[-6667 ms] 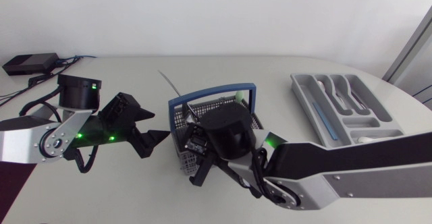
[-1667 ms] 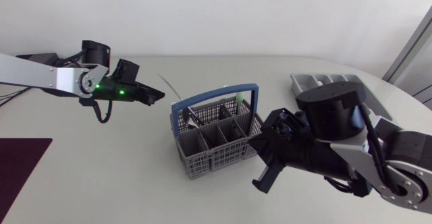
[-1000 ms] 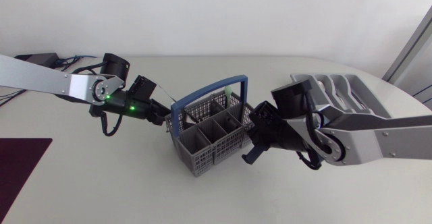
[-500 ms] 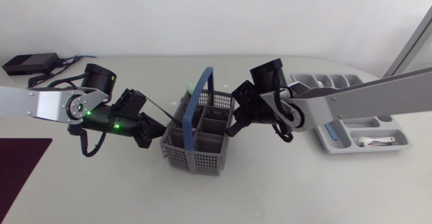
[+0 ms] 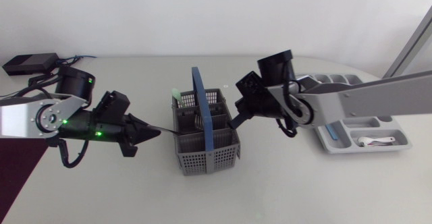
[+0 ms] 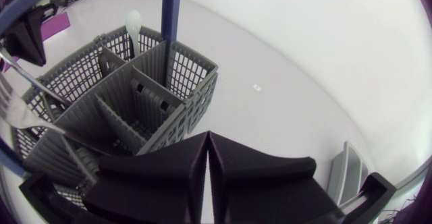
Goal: Unload the cutlery basket into the drawer organizer.
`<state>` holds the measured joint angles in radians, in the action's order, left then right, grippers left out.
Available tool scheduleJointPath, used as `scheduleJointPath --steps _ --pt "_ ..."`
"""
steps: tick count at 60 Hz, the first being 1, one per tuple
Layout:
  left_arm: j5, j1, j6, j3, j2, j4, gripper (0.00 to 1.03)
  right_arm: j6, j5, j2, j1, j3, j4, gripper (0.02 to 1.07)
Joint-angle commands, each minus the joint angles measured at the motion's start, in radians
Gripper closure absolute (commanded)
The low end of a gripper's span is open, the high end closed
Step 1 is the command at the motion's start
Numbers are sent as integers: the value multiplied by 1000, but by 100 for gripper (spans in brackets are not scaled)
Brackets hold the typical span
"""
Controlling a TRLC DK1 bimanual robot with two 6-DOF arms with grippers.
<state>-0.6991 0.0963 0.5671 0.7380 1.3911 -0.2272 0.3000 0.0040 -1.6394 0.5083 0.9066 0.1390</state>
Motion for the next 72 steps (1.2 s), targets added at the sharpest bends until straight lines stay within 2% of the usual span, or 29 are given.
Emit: scheduleJointPath --steps 1,6,13,21,35,43,48,59,72 --pt "-14 -24 28 -28 -52 5 87 11 1 125 -8 -77 4 98" --pt "-14 -20 30 -45 -86 25 75 8 1 216 -8 -132 -26 97" --pt "-11 16 31 -104 -150 104 55 -1 5 316 15 -201 -65 82" --pt "27 43 53 -143 -181 166 46 -13 14 397 33 -236 -108 72" --pt "30 94 149 -203 -230 178 46 -47 42 455 108 -281 -142 69" --pt "50 145 149 -218 -236 221 44 -62 56 455 142 -282 -144 67" --pt "95 181 142 -216 -231 252 41 -67 62 451 157 -281 -144 67" --pt "104 195 114 -201 -210 296 41 -76 70 441 180 -281 -144 67" --pt "105 186 99 -200 -172 353 62 -81 70 440 185 -287 -138 67"
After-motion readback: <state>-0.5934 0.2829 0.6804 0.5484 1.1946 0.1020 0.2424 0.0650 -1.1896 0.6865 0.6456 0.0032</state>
